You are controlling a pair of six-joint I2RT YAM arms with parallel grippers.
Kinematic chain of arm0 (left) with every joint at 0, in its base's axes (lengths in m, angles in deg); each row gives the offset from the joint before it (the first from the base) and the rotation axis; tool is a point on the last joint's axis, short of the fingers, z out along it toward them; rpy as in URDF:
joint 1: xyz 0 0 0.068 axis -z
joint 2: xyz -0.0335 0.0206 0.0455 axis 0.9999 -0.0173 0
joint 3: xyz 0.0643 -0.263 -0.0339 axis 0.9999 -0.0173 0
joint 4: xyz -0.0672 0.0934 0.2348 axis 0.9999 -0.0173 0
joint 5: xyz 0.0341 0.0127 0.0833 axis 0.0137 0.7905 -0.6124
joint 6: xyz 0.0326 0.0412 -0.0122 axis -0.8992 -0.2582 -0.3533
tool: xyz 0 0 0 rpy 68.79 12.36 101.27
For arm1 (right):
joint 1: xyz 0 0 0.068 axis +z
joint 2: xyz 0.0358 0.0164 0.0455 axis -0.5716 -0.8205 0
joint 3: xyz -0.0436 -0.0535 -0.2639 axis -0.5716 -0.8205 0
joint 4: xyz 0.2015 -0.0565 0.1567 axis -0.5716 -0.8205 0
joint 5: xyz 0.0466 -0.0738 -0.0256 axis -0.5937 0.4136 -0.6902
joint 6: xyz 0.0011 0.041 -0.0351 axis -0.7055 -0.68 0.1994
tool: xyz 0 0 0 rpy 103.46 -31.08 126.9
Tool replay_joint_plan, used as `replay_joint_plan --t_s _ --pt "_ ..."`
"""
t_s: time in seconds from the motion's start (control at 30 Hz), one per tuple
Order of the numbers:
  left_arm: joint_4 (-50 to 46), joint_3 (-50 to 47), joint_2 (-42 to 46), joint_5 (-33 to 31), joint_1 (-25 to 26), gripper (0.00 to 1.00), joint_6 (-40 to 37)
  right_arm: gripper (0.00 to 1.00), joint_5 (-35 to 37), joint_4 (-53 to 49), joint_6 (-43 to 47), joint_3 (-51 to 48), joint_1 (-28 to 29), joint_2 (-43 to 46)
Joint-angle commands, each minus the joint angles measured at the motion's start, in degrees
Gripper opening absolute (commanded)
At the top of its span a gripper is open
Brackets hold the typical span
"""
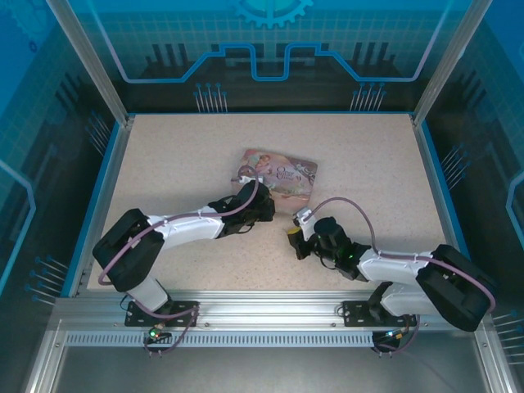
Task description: Unlock the padlock with the key
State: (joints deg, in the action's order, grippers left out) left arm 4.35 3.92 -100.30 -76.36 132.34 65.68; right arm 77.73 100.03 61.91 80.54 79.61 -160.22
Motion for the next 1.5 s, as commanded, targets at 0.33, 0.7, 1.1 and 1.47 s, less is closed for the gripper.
replay_joint_plan --t_s 0.33,0.7,1.1,1.47 --pt "-0.15 1.45 5.03 7.78 0.02 0.12 9.69 0.0 1.76 4.85 8.89 2.93 0.86 -3.66" --pt "-1.5 1.15 6.09 12.91 -0.35 0.1 13.68 0.0 3.08 7.98 12.59 4.25 0.48 -5.29" --pt "-0.72 1.14 6.08 13.31 -0.41 0.09 14.72 0.0 5.79 8.65 12.46 4.94 -0.17 -6.88" --pt "0.62 0.71 5.74 13.43 -0.42 0.09 15.75 0.0 4.81 11.36 11.16 4.34 -0.2 -6.98"
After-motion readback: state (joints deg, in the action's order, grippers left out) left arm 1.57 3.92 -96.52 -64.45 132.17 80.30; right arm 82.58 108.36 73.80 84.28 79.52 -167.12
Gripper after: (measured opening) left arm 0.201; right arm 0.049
